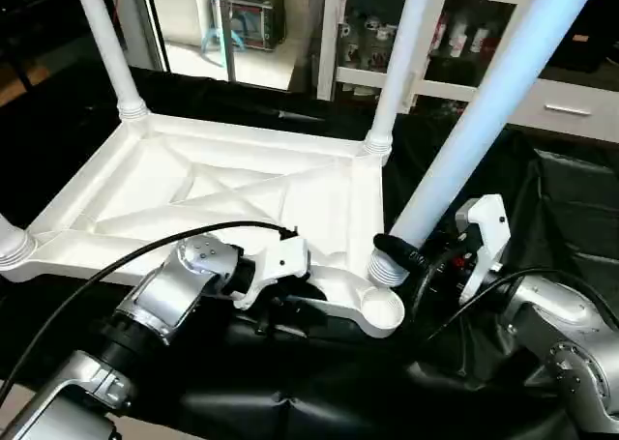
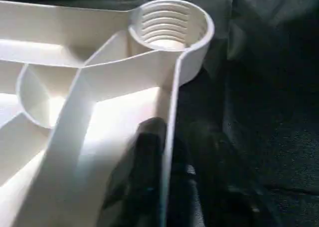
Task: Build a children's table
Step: Move to table, then insert table leg to table base
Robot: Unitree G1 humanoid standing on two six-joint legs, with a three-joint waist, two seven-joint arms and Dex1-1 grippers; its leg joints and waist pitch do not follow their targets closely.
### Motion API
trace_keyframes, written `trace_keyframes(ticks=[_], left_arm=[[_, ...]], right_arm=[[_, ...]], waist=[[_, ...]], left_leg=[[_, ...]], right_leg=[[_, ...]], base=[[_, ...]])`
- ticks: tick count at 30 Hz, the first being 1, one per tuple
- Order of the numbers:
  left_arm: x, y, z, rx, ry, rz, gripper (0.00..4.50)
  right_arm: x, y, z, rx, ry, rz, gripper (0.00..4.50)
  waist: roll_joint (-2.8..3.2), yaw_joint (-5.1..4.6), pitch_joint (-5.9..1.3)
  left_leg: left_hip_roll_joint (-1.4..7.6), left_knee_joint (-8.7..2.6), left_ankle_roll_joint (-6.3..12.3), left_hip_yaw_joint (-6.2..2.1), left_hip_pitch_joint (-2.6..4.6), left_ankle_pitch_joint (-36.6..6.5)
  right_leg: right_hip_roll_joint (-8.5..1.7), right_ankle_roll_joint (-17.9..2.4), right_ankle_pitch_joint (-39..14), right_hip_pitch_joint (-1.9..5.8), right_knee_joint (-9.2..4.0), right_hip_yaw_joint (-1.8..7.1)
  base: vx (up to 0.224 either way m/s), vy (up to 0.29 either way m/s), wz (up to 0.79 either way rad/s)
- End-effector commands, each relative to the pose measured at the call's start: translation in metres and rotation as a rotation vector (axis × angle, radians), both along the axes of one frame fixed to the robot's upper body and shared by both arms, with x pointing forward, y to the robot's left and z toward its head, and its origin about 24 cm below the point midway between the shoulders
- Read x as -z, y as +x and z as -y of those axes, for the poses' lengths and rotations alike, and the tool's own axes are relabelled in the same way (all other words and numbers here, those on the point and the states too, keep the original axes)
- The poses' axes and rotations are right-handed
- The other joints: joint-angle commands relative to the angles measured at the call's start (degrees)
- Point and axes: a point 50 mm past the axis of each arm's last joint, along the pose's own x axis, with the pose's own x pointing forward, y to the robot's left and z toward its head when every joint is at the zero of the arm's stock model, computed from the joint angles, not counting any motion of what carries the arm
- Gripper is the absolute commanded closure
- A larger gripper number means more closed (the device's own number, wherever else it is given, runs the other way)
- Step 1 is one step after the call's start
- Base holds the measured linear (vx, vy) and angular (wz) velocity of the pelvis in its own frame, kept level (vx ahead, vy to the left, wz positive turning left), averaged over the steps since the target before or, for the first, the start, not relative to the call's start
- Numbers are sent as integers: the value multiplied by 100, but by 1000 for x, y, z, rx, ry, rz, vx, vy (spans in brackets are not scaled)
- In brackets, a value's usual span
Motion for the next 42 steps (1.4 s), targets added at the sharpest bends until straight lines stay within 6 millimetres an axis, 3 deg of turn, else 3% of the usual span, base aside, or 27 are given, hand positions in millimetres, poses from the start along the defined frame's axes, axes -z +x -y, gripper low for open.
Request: trace_keyframes(ticks=[1,6,11,18,22,23,24,25,27,28,32,42], left_arm=[[-1,-1,2,14,-18,8,380],[3,-5,1,28,-6,-2,431],[6,-8,-1,42,25,13,447],[15,-15,-8,10,90,45,447],[17,-11,-11,-96,104,69,447],[17,-11,-11,-103,101,72,447],[16,-11,-10,-116,93,80,447],[16,-11,-10,-122,90,85,447],[15,-11,-10,-126,88,90,447],[14,-8,-12,-172,97,106,447],[15,-9,-9,-202,102,87,447],[13,-2,0,-285,115,27,447]], right_arm=[[-5,-2,-3,-21,9,14,259],[-4,-2,-3,-27,9,11,259],[-4,-2,-5,-29,13,9,259],[4,0,-6,-12,34,-64,259],[15,1,-4,-3,3,-149,259],[16,2,-5,-2,1,-155,259],[19,3,-6,-1,-2,-166,259],[20,3,-7,-1,-3,-173,259],[21,4,-7,-1,-3,-178,259],[23,7,-9,11,-17,-176,259],[22,12,-13,2,5,-174,259],[17,15,-9,-37,-7,-168,259]], waist=[[3,27,-346],[12,30,-344],[10,1,-344],[2,-11,-340],[-5,-14,-327],[-53,-21,-315],[-40,-11,-324],[-72,-23,-314],[-47,-26,-314],[-83,-35,-322],[-42,-68,-312],[-63,-59,-329]], left_leg=[[532,-500,160,-172,4,-390],[529,-498,171,-171,6,-389],[529,-507,151,-178,-11,-409],[534,-511,172,-172,-3,-379],[528,-514,127,-163,3,-471],[531,-522,112,-160,-2,-518],[530,-515,103,-164,-4,-507],[527,-524,101,-163,-16,-509],[521,-521,99,-163,-9,-522],[528,-521,90,-164,-4,-534],[525,-537,15,-174,-3,-683],[518,-517,91,-168,-10,-518]], right_leg=[[-625,-1479,-251,294,-415,349],[-624,-1448,-300,286,-422,352],[-622,-1424,-293,297,-425,351],[-613,-1413,-408,291,-432,351],[-615,-1402,-658,277,-456,352],[-615,-1372,-770,276,-476,356],[-628,-1363,-782,285,-466,360],[-621,-1310,-866,283,-482,359],[-621,-1282,-927,271,-485,361],[-621,-1251,-958,265,-478,358],[-616,-1236,-1093,246,-500,359],[-609,-1321,-768,274,-484,358]], base=[[0,0,0],[0,0,0],[0,0,0],[0,0,0],[0,0,0],[0,0,0],[0,0,0],[0,0,0],[0,0,0],[0,0,0],[0,0,0],[0,0,0]])
